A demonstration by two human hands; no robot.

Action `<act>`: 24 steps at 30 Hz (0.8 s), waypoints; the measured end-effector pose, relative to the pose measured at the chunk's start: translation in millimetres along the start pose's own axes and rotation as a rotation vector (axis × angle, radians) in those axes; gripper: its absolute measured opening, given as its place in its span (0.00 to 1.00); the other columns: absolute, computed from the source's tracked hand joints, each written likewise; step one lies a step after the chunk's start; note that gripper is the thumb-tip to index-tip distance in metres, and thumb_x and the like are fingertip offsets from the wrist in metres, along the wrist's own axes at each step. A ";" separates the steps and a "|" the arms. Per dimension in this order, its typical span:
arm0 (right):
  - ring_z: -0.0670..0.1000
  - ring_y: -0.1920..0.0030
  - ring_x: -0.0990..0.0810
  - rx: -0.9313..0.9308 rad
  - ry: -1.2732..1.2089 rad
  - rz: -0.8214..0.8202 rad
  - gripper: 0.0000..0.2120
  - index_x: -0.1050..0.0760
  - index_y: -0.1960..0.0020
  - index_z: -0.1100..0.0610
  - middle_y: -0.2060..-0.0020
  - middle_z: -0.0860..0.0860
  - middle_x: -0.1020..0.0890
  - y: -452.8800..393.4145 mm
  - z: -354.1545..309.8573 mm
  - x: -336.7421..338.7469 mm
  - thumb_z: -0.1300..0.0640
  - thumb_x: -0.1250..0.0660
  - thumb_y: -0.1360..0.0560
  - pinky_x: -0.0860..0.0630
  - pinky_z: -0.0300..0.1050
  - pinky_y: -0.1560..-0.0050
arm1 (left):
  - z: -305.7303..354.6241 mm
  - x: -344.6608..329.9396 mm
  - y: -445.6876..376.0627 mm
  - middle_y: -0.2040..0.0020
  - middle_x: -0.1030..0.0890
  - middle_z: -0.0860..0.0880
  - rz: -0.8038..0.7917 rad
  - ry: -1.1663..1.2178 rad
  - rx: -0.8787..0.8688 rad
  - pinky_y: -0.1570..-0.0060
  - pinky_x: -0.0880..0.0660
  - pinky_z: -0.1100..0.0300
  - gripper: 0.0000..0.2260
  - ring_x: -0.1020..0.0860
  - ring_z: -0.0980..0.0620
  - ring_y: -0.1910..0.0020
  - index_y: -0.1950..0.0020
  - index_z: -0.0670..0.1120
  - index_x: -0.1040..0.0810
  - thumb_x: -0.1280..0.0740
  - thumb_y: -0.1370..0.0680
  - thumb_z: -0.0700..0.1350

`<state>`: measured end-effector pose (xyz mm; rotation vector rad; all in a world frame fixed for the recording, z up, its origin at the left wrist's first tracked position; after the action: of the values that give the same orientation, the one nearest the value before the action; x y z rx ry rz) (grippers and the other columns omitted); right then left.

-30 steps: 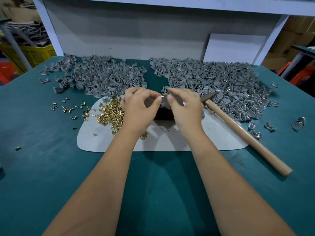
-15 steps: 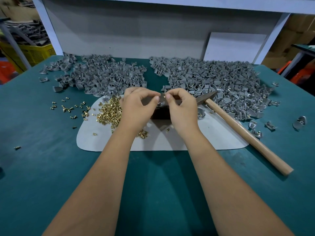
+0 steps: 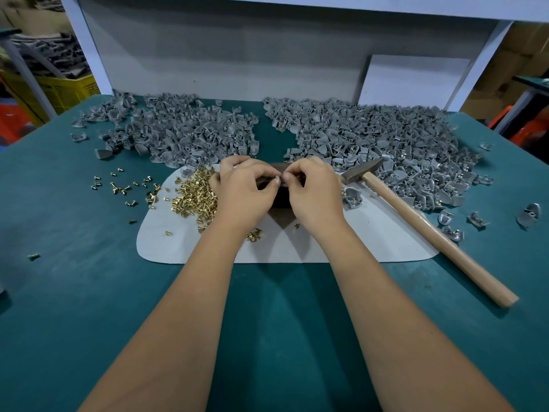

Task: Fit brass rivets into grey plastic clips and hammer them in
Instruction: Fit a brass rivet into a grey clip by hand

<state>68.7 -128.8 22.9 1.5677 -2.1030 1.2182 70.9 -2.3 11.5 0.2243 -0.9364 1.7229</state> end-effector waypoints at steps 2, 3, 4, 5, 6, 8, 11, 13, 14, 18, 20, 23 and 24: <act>0.54 0.49 0.26 0.023 0.050 -0.013 0.04 0.22 0.58 0.54 0.57 0.48 0.24 -1.9 -0.5 0.2 0.60 0.34 0.25 0.30 0.55 0.45 | -1.1 -0.8 -0.2 0.52 0.21 0.62 0.002 -0.022 0.009 0.37 0.45 0.52 0.04 0.37 0.53 0.35 0.53 0.55 0.16 0.30 0.24 0.49; 0.54 0.49 0.26 0.036 0.077 -0.019 0.04 0.22 0.58 0.55 0.57 0.48 0.24 -2.5 -1.2 0.5 0.60 0.34 0.25 0.30 0.54 0.45 | -1.6 -1.3 -0.4 0.52 0.22 0.63 0.001 -0.023 0.013 0.38 0.46 0.53 0.04 0.37 0.53 0.35 0.53 0.55 0.16 0.30 0.24 0.49; 0.54 0.49 0.27 0.050 0.102 -0.022 0.04 0.23 0.58 0.54 0.56 0.49 0.24 -2.8 -2.1 0.9 0.59 0.34 0.25 0.30 0.54 0.45 | -2.2 -1.6 -0.9 0.53 0.22 0.63 -0.001 -0.019 0.016 0.38 0.46 0.53 0.04 0.37 0.53 0.35 0.53 0.55 0.16 0.30 0.24 0.49; 0.54 0.49 0.27 0.065 0.129 -0.023 0.04 0.23 0.59 0.54 0.56 0.49 0.23 -3.1 -2.9 1.5 0.59 0.34 0.25 0.30 0.53 0.46 | -2.7 -1.9 -1.1 0.53 0.22 0.63 -0.005 -0.016 0.018 0.39 0.46 0.54 0.04 0.37 0.53 0.35 0.53 0.55 0.16 0.30 0.24 0.49; 0.54 0.49 0.27 0.079 0.164 -0.025 0.05 0.24 0.59 0.53 0.55 0.50 0.23 -3.7 -3.8 1.9 0.59 0.34 0.25 0.31 0.52 0.46 | -3.3 -2.2 -1.4 0.53 0.23 0.64 -0.009 -0.019 0.018 0.40 0.46 0.55 0.03 0.37 0.53 0.35 0.53 0.56 0.16 0.30 0.23 0.49; 0.54 0.48 0.27 0.112 0.250 -0.042 0.04 0.26 0.58 0.53 0.53 0.50 0.23 -5.2 -6.6 2.3 0.58 0.35 0.24 0.32 0.50 0.47 | -4.2 -3.0 -1.6 0.52 0.22 0.64 -0.009 -0.027 0.016 0.43 0.47 0.57 0.03 0.37 0.53 0.35 0.53 0.56 0.16 0.30 0.23 0.50; 0.56 0.47 0.27 0.138 0.358 -0.112 0.03 0.25 0.55 0.55 0.52 0.52 0.23 -11.7 -12.1 3.7 0.58 0.36 0.24 0.34 0.48 0.50 | -4.3 -4.1 -1.4 0.50 0.20 0.62 0.001 -0.044 0.025 0.48 0.50 0.60 0.04 0.37 0.54 0.35 0.52 0.55 0.16 0.30 0.24 0.51; 0.56 0.48 0.26 0.152 0.426 -0.159 0.03 0.23 0.54 0.57 0.52 0.53 0.22 -17.4 -17.3 5.3 0.58 0.35 0.24 0.34 0.47 0.53 | -4.5 -4.9 -1.5 0.47 0.18 0.60 0.008 -0.054 0.033 0.49 0.50 0.61 0.05 0.37 0.54 0.34 0.51 0.54 0.15 0.30 0.24 0.50; 0.57 0.49 0.25 0.165 0.457 -0.173 0.03 0.23 0.53 0.58 0.52 0.54 0.22 -19.1 -20.5 5.8 0.59 0.35 0.25 0.34 0.46 0.55 | -4.8 -4.8 -1.4 0.47 0.18 0.60 0.013 -0.052 0.038 0.48 0.49 0.60 0.05 0.36 0.53 0.34 0.51 0.53 0.15 0.30 0.24 0.49; 0.56 0.48 0.26 0.244 0.502 -0.131 0.05 0.25 0.53 0.59 0.52 0.55 0.23 -14.2 -27.6 3.9 0.65 0.37 0.26 0.37 0.45 0.55 | -3.6 -3.0 -0.6 0.47 0.18 0.59 0.024 -0.025 0.048 0.38 0.46 0.53 0.05 0.35 0.52 0.34 0.52 0.53 0.15 0.30 0.24 0.47; 0.56 0.47 0.28 0.281 0.493 -0.096 0.06 0.26 0.51 0.59 0.50 0.55 0.23 -9.1 -25.4 0.7 0.66 0.39 0.27 0.36 0.45 0.51 | -3.1 -3.2 0.1 0.48 0.18 0.59 0.022 -0.031 0.055 0.39 0.46 0.53 0.05 0.35 0.52 0.34 0.52 0.54 0.15 0.30 0.24 0.48; 0.56 0.45 0.29 0.301 0.471 -0.069 0.07 0.26 0.50 0.60 0.49 0.55 0.24 -6.5 -18.5 -3.4 0.66 0.38 0.27 0.36 0.44 0.47 | -2.8 -3.9 0.8 0.47 0.18 0.59 0.014 -0.037 0.065 0.40 0.47 0.53 0.05 0.36 0.52 0.33 0.52 0.55 0.15 0.31 0.24 0.49; 0.55 0.45 0.29 0.292 0.462 -0.060 0.06 0.26 0.50 0.60 0.49 0.55 0.24 -6.6 -15.9 -4.5 0.66 0.37 0.26 0.36 0.44 0.47 | -2.8 -4.3 0.9 0.47 0.18 0.59 0.010 -0.034 0.064 0.42 0.47 0.54 0.05 0.36 0.52 0.34 0.52 0.55 0.15 0.31 0.24 0.50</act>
<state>72.0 -114.5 33.1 1.2777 -1.6324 1.7303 72.5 -3.7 6.8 0.2916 -0.9092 1.7648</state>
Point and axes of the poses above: each hand's wrist, its own y-axis away from the middle knuckle, its own x-axis out of the back of the hand, z = x × y, the point moved 3 cm from there along -y, towards the middle knuckle
